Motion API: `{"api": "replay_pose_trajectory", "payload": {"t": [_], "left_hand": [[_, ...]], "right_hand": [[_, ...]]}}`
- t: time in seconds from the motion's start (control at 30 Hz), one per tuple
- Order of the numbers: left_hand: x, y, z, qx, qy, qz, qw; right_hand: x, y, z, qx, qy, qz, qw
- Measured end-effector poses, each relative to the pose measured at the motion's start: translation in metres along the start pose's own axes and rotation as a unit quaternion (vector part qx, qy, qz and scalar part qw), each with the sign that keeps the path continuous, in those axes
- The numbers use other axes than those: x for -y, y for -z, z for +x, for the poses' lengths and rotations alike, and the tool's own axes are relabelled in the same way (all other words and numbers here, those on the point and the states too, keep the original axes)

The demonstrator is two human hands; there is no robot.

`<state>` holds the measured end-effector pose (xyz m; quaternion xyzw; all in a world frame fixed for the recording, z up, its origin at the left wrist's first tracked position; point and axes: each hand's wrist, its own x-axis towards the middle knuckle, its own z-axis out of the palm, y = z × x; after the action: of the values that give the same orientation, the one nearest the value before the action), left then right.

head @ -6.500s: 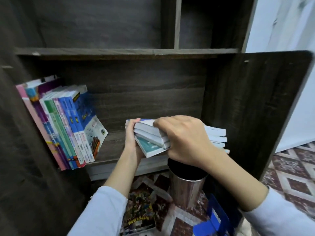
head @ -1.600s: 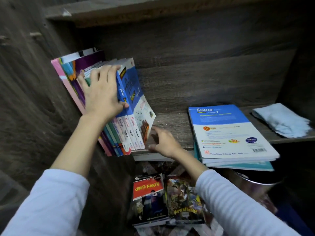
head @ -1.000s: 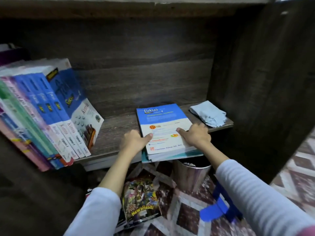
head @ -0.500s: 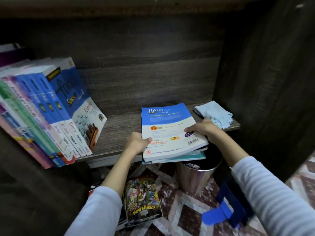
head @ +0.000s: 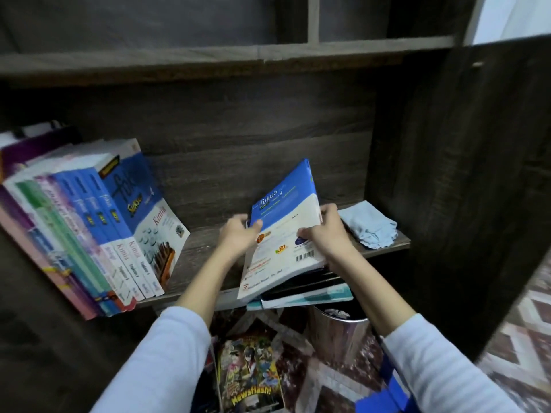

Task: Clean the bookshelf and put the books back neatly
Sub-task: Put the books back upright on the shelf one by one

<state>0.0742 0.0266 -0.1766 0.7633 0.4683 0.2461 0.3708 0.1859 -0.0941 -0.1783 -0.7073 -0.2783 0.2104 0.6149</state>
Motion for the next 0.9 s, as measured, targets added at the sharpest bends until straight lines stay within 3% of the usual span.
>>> {"api": "replay_pose_trajectory", "payload": {"t": [0.23,0.5,0.63,0.73,0.9], "left_hand": [[-0.100,0.075,-0.004,-0.128,-0.135,-0.107,0.977],[-0.073,0.161,-0.017,-0.183,-0.149,0.104,0.966],[-0.027,0.181,-0.031,-0.251,-0.149,0.284,0.913],[0.007,0.193,-0.028,-0.285,-0.161,0.344,0.880],[0.044,0.194,-0.012,-0.287,-0.188,0.455,0.822]], "right_hand": [[0.060,-0.043,-0.063,-0.006,0.198,-0.108,0.974],[0.038,-0.135,-0.088,0.017,0.348,-0.176,0.921],[0.016,-0.176,-0.084,0.080,0.333,-0.216,0.914],[0.003,-0.207,-0.071,0.141,0.330,-0.269,0.894],[-0.010,-0.233,-0.048,0.283,0.257,-0.208,0.900]]}}
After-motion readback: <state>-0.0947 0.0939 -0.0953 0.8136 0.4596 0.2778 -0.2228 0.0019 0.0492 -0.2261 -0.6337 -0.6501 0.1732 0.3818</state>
